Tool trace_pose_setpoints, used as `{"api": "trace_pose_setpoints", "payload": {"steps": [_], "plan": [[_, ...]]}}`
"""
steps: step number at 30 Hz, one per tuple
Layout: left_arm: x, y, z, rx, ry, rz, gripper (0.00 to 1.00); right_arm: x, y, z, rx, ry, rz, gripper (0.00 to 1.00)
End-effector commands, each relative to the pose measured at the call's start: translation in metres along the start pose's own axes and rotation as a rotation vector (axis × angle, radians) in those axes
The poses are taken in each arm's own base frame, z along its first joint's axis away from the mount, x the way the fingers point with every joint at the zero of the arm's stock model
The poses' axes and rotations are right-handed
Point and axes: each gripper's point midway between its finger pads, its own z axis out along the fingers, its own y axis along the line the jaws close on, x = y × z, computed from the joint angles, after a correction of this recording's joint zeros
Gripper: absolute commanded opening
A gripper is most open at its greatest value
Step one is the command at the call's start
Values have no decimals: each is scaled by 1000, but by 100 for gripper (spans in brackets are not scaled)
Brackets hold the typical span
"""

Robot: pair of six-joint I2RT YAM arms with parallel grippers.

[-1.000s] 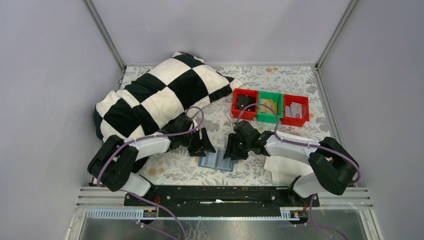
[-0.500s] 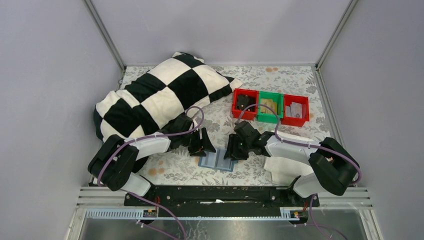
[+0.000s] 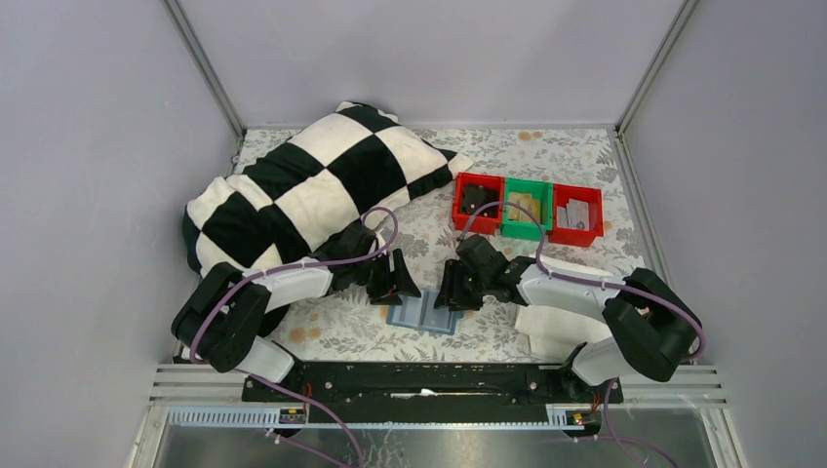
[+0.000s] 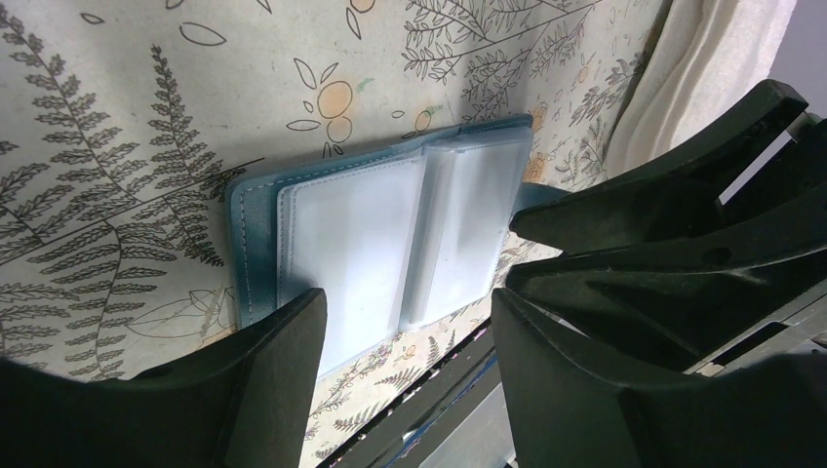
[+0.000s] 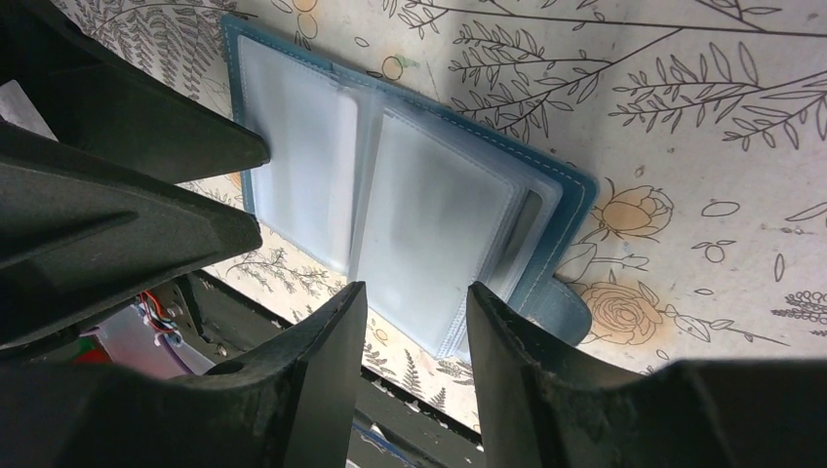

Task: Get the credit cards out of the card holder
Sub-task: Remove the credit card from the card holder.

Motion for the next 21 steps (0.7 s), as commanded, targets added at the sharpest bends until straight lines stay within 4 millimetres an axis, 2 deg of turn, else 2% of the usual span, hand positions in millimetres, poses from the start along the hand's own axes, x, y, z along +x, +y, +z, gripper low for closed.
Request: {"api": "trace_pose_setpoints", "payload": {"steps": [1, 5, 12, 17, 21], "plan": [[-3, 1, 1, 8, -16, 11, 67, 1, 9, 4, -22, 7, -3, 49], [-3, 1, 1, 10, -16, 11, 67, 2, 7, 7, -14, 10, 3, 49], [-3, 2, 1, 9, -16, 11, 67, -1, 2, -1, -9, -49, 63, 52], [-4, 1, 0, 11, -17, 13, 67, 2, -3, 2, -6, -44, 88, 52], [-3, 2, 0, 10, -17, 12, 67, 2, 0, 3, -17, -43, 82, 52]]}}
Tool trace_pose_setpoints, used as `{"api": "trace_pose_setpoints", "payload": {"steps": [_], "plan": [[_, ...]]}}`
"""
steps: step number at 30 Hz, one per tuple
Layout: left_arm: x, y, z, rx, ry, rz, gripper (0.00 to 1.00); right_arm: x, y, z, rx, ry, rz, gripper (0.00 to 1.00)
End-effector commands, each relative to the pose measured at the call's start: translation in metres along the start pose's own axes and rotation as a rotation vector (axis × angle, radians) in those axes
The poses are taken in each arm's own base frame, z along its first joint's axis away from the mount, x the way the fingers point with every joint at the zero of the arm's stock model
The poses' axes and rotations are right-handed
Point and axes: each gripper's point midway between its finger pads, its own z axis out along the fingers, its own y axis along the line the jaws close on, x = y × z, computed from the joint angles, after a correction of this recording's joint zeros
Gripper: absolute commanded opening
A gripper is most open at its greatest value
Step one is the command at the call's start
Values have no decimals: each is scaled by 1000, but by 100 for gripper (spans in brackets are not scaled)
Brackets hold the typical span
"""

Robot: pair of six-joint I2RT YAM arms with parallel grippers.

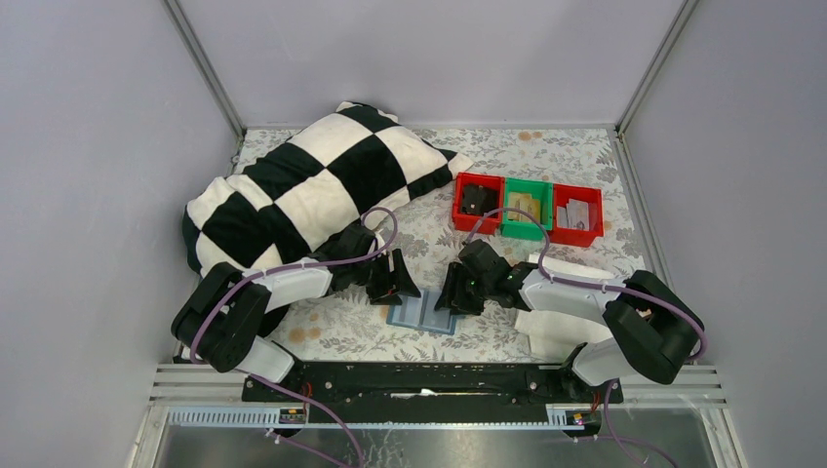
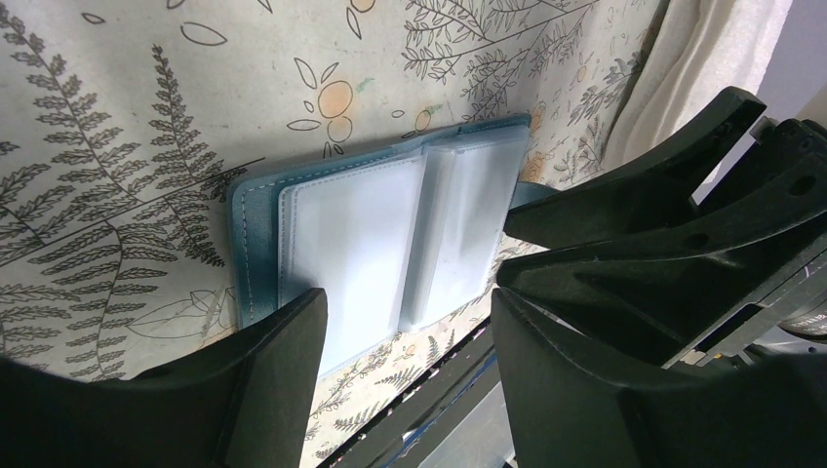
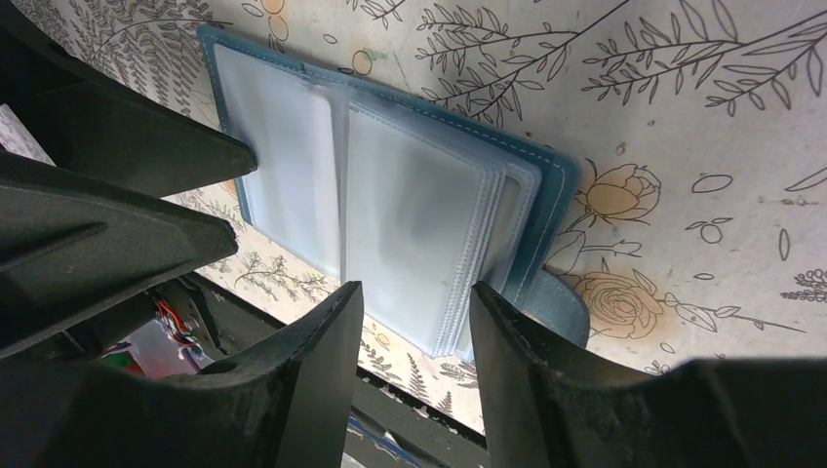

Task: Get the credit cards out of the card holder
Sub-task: Remove the credit card from the card holder.

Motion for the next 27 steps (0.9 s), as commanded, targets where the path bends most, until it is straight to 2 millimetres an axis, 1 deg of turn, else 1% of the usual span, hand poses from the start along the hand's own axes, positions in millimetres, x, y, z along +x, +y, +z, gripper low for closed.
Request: {"api": "trace_pose_setpoints", "payload": {"steps": [1, 15, 19, 20, 22, 27], "plan": [[-3, 1, 0, 5, -19, 14, 67, -4, 7, -2, -18, -30, 1, 52], [-3, 3, 0, 5, -19, 11, 67, -4, 16, -2, -55, -13, -21, 50], [-3, 3, 0, 7, -19, 11, 67, -1, 23, -2, -83, 5, -37, 50], [-2, 3, 0, 6, -18, 11, 67, -4, 29, -2, -113, -3, -45, 49], [-3, 2, 0, 8, -18, 11, 67, -4, 35, -2, -135, -2, -54, 49], [-3, 1, 0, 11, -19, 10, 67, -3, 38, 0, -139, 5, -58, 49]]}}
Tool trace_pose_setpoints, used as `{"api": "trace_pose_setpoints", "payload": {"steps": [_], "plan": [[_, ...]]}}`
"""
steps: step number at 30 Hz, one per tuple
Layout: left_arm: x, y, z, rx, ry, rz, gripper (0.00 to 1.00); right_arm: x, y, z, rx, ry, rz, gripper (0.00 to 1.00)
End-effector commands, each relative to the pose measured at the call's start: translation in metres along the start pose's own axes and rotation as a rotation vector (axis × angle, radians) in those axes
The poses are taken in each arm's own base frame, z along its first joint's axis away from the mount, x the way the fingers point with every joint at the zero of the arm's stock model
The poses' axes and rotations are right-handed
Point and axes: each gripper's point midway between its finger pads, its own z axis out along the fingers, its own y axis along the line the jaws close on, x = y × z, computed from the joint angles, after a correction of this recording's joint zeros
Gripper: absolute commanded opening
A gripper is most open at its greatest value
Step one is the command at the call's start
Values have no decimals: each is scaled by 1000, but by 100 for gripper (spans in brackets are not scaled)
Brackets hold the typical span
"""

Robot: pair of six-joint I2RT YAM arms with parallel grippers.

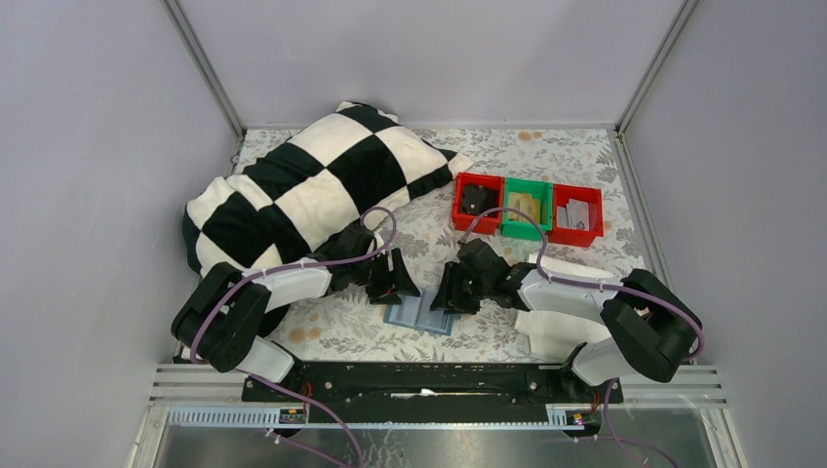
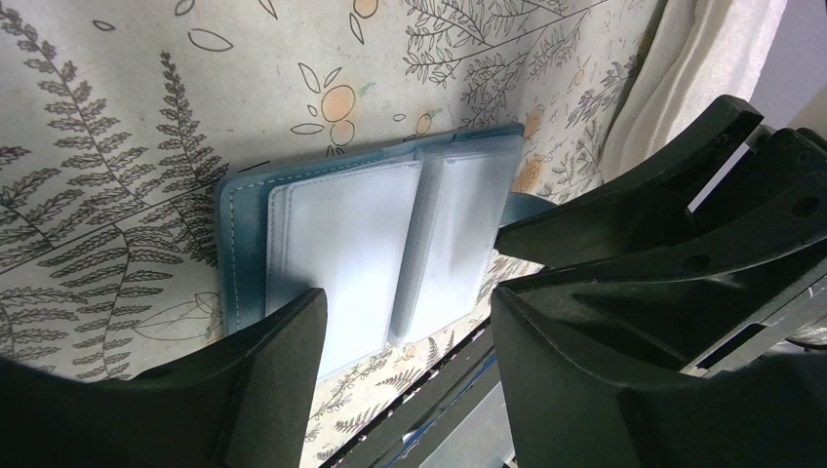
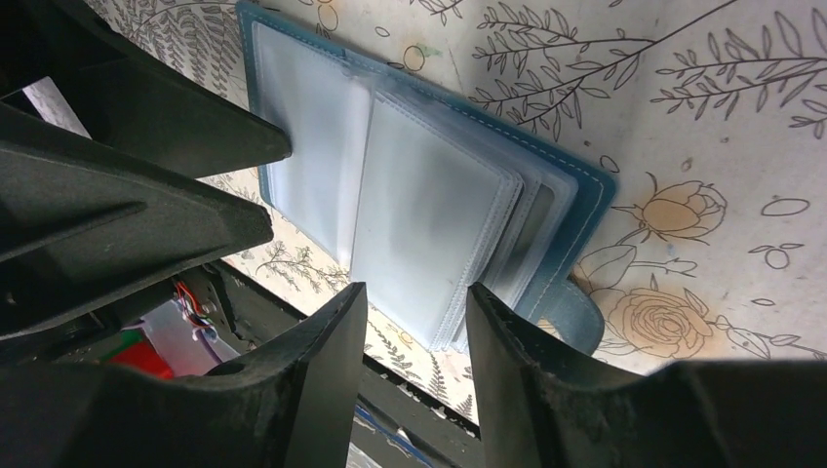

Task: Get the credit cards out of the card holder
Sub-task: Remove the credit card from the card holder.

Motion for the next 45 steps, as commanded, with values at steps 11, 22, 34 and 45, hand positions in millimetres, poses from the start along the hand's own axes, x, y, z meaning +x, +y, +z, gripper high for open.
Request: {"api": "trace_pose_setpoints", "payload": {"steps": [11, 22, 34, 45], "plan": [[-6, -8, -7, 17, -25, 22, 67, -10, 47, -4, -185, -34, -48, 49], [-21, -40, -33, 80, -79, 55, 68, -12, 68, -4, -284, -29, -53, 49], [-42, -52, -73, 118, -158, 60, 68, -16, 96, 5, -345, -6, -96, 48], [-59, -48, -111, 71, -256, 54, 68, -20, 131, 23, -404, 23, -142, 49]]}}
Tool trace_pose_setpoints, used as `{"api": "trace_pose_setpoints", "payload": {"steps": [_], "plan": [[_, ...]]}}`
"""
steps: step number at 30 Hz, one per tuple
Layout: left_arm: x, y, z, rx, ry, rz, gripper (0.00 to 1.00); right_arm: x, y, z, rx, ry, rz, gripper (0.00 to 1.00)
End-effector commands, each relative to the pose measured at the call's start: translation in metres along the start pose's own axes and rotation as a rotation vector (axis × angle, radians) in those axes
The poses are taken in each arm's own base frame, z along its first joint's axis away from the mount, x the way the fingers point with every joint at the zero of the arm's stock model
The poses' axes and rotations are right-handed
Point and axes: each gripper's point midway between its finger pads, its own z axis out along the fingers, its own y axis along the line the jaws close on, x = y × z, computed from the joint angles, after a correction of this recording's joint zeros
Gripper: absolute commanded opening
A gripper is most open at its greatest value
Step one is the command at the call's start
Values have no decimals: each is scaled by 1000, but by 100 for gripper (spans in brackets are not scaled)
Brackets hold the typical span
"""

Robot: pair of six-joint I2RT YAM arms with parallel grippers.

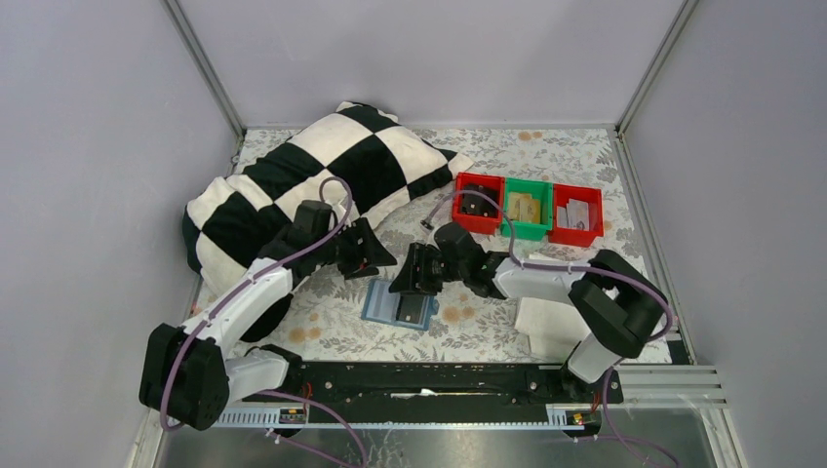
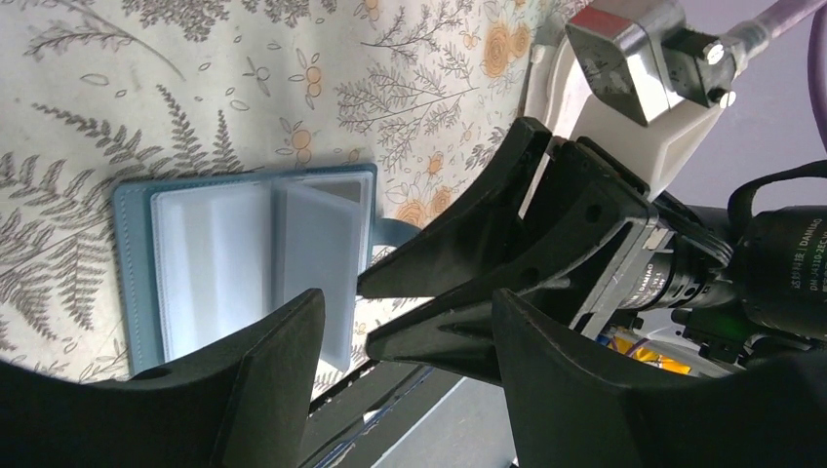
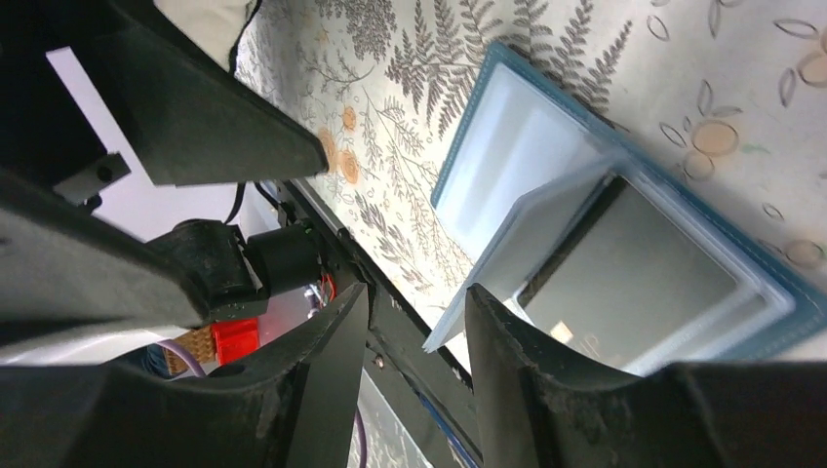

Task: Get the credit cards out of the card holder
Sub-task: Remove the credit card from the card holder.

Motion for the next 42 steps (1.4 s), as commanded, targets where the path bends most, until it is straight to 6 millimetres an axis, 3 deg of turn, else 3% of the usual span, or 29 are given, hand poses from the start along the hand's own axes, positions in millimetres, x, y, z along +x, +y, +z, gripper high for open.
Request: {"api": "trace_pose_setpoints", "payload": {"steps": [1, 6, 10, 14, 17, 30, 42], "plan": [[-15, -11, -19, 0, -63, 42, 68, -2, 21, 20, -63, 27, -44, 49], [-18, -10, -28, -19, -79, 53, 68, -1, 19, 41, -74, 61, -38, 48], [-15, -7, -28, -23, -76, 55, 68, -2, 19, 34, -64, 45, -51, 48], [-3, 3, -17, -1, -35, 24, 68, 1, 6, 18, -7, 5, -59, 48], [6, 15, -7, -1, -7, -8, 67, 5, -5, 14, 19, -14, -9, 43], [31, 69, 25, -85, 74, -93, 63, 15, -33, 34, 109, 39, 111, 25], [36, 77, 33, -79, 84, -116, 61, 12, -43, 39, 154, 36, 120, 25]]}}
